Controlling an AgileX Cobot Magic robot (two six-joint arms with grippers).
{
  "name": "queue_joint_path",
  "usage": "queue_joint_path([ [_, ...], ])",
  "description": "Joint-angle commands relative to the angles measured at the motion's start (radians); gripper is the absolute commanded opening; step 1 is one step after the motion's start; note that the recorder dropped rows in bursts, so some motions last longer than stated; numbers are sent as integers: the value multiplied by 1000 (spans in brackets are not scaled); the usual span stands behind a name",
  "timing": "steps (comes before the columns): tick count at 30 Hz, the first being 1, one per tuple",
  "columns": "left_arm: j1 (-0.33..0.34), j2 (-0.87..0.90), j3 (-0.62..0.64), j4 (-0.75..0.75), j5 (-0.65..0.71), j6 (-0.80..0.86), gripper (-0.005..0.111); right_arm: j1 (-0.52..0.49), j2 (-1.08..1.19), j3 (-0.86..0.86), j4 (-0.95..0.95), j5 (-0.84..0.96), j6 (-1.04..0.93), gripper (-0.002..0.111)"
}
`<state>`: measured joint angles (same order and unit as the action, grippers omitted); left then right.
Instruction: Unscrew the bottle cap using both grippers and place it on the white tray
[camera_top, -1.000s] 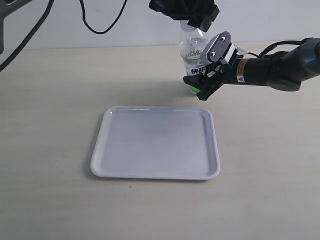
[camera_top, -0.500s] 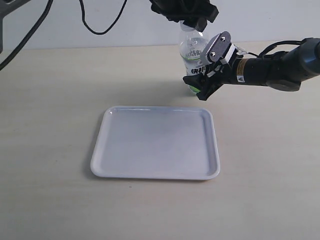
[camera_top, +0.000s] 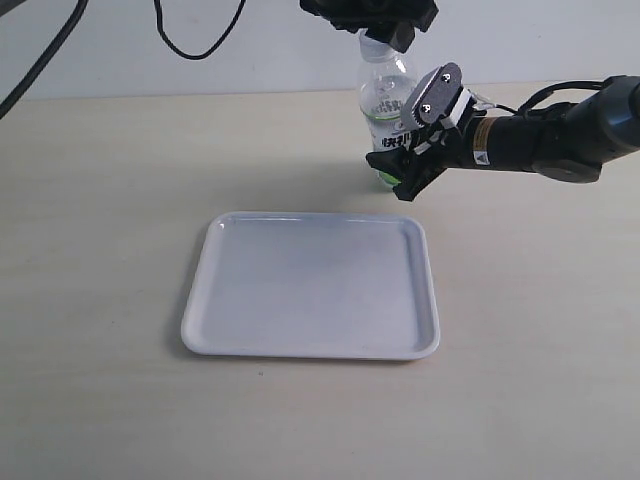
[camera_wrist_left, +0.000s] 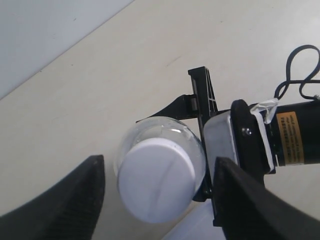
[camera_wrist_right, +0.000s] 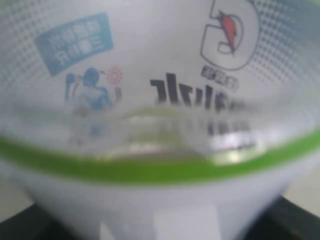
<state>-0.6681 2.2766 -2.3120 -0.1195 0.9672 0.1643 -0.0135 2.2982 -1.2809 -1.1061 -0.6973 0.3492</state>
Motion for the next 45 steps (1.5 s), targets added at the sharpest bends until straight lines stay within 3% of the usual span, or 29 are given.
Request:
queue_joint_path([
  [1,-3,-13,-5,2,0,-1,61,1,7,7,-19,8,-4,0],
  [41,-3,3,-5,4,-13,-35,60,1,7,7,-19,8,-4,0],
  [43,-3,3,-5,4,-9,-46,57,1,7,7,-19,8,-4,0],
  [45,-3,3,-5,4,-7,-58,45,1,7,7,-19,8,-4,0],
])
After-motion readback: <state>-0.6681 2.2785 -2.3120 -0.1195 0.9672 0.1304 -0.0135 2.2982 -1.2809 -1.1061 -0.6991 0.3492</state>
